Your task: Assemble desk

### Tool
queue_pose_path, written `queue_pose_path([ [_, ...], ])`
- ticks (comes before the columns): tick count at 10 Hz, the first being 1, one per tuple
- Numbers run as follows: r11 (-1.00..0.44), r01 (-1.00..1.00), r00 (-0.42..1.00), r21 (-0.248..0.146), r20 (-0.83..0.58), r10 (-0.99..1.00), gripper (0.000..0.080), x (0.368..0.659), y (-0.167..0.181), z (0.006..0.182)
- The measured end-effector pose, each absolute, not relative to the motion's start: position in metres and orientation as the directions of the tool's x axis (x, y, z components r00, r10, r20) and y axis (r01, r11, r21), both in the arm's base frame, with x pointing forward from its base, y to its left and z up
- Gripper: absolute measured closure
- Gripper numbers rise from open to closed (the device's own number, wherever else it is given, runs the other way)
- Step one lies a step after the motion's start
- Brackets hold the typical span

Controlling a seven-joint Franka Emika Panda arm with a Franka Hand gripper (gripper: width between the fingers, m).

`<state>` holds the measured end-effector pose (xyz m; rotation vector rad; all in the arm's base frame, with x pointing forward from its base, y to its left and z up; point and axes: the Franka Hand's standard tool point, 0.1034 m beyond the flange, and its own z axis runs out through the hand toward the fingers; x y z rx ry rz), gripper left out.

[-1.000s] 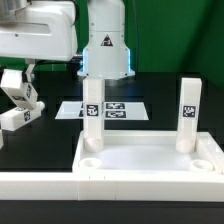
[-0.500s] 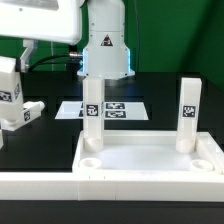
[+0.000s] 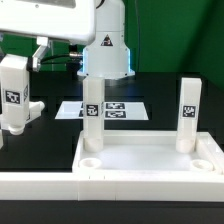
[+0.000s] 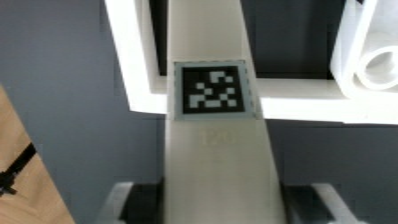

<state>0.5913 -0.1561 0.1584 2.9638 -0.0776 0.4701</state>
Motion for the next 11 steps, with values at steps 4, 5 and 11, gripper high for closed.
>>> queue_pose_path([
  [4,-0.991,-0.089,0.943,0.103,0.329,-0.051,0.0509,0.603,-0.129,0.161],
  [5,-0.993,-0.075,0.94,0.091,0.34,-0.04,0.0509,0.613,-0.107,0.165],
  [11,-0.993,-0.106,0.942,0.052,0.325,-0.084,0.0509,0.63,-0.077,0.168],
])
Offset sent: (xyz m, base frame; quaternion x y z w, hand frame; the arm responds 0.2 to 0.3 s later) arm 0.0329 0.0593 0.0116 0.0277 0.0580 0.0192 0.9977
